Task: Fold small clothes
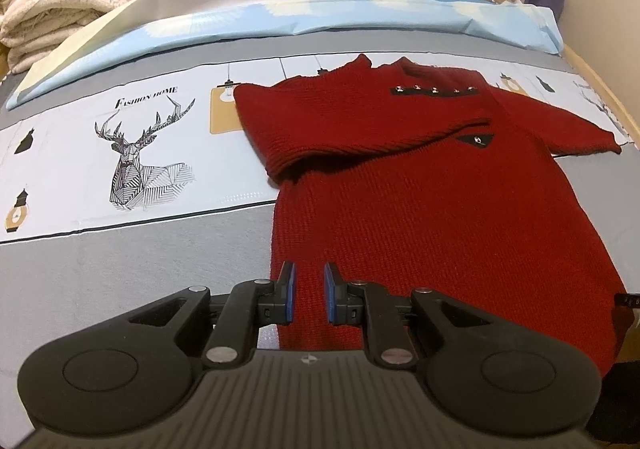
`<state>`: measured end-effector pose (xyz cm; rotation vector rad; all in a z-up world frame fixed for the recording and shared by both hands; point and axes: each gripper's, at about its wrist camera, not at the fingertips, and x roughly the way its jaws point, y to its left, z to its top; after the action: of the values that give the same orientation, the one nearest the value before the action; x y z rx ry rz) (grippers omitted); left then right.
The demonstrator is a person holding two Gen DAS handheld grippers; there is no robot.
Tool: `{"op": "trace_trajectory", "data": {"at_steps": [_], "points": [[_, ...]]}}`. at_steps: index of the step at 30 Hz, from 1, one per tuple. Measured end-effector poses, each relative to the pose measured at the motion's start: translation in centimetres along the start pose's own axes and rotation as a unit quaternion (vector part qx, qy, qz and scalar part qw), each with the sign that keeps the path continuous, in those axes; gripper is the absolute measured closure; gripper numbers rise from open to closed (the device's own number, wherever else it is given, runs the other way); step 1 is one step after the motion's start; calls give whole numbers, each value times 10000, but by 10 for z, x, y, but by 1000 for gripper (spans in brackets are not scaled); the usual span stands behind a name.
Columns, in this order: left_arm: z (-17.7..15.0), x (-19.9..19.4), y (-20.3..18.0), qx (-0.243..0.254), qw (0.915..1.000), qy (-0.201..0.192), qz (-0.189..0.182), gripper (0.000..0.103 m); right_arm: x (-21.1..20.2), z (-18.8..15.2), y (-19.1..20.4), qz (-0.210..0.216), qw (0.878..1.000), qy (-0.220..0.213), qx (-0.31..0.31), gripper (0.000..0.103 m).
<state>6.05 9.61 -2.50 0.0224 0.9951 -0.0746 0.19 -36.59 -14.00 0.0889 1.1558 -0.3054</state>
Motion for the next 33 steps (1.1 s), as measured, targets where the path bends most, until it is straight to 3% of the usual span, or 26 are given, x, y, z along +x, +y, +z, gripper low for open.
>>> {"op": "trace_trajectory", "data": {"at_steps": [2,5,10,15,17,18,19,20,22,26,33], "points": [[1,0,-1,4,10000,-23,8,85,-8,2,0,-213,9996,-77,137,55],[3,0,-4,-61,9998,-138,93,85,-35,13,21,77,9981,-597,141,56],[11,-3,-7,-428,9970,-595,253,85,-74,74,86,1070,9837,-1404,-331,53],[19,4,-12,-727,9942,-719,339,85,-76,118,132,2043,9610,-1663,-841,46],[23,10,-16,-788,9941,-674,319,85,-44,121,139,2113,9612,-1452,-1014,47],[25,13,-18,-801,9941,-655,321,85,-22,114,138,1921,9714,-1026,-942,48],[27,15,-20,-814,9940,-653,319,85,11,115,134,1530,9852,-259,-727,49],[29,16,-23,-828,9939,-674,288,85,37,116,126,1274,9905,326,-399,47],[34,15,-33,-814,9932,-814,187,85,31,122,118,1507,9885,77,-96,49],[50,27,-67,-601,9934,-961,-181,85,0,136,112,1662,9846,-481,-234,50],[104,113,-163,344,9950,-901,-258,83,-18,158,97,2075,9760,-655,24,50]]}}
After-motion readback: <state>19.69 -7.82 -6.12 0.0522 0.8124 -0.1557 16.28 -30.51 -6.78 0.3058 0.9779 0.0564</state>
